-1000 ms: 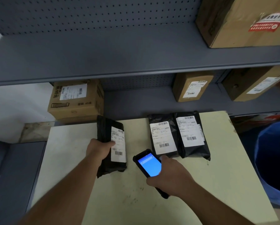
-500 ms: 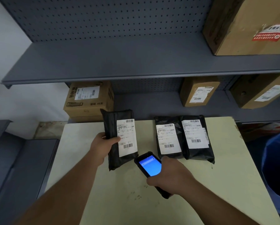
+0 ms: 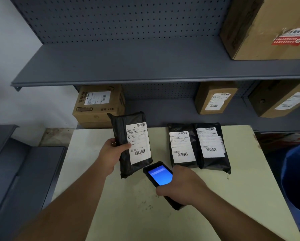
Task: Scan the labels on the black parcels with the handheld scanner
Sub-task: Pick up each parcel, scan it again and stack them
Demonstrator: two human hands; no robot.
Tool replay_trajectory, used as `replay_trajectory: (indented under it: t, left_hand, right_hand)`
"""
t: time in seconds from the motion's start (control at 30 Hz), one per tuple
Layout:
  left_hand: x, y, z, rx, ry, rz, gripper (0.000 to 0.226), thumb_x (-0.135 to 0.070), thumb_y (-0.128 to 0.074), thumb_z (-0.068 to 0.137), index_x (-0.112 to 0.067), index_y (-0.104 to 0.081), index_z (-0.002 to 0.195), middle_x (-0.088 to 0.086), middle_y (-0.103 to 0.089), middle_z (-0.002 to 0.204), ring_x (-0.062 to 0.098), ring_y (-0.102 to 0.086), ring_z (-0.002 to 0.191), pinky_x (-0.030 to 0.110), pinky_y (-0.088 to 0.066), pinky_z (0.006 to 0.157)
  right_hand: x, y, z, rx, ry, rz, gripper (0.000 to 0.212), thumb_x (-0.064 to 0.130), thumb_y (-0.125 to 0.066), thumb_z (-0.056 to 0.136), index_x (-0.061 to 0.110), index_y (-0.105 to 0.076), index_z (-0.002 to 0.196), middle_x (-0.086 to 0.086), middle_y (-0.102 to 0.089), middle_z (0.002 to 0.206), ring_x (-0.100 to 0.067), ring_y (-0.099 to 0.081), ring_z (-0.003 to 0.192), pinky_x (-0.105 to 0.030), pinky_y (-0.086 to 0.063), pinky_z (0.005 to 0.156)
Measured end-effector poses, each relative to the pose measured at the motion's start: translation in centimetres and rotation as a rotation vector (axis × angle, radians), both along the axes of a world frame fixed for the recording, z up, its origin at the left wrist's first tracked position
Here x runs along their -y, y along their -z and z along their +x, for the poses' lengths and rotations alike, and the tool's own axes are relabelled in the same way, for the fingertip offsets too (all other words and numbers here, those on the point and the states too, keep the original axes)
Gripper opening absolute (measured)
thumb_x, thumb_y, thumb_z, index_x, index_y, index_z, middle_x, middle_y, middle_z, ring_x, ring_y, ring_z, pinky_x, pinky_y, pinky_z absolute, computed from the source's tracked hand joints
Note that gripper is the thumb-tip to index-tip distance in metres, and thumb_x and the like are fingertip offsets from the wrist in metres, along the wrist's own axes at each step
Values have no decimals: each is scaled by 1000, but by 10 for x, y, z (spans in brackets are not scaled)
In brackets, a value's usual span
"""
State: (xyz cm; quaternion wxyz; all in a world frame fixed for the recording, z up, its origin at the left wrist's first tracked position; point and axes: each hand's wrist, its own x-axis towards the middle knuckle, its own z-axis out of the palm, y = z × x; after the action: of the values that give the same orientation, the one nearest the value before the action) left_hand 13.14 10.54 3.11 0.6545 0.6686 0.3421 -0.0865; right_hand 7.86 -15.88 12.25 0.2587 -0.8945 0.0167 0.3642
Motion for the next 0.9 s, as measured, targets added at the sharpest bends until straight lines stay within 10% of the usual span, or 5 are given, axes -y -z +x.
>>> replay_trajectory:
  t: [0.9]
  left_hand:
    - [35,-7,14,-6,24,-39,49,-15,-85,84,-8,-65,129,8,-76,120,31,-73,108,52,-58,99]
  right_hand:
    - [30,9,-8,6,62,18,51,52,-78,64,24,-57,101,7,-62,99,-12,-65,89,-34,-58,79]
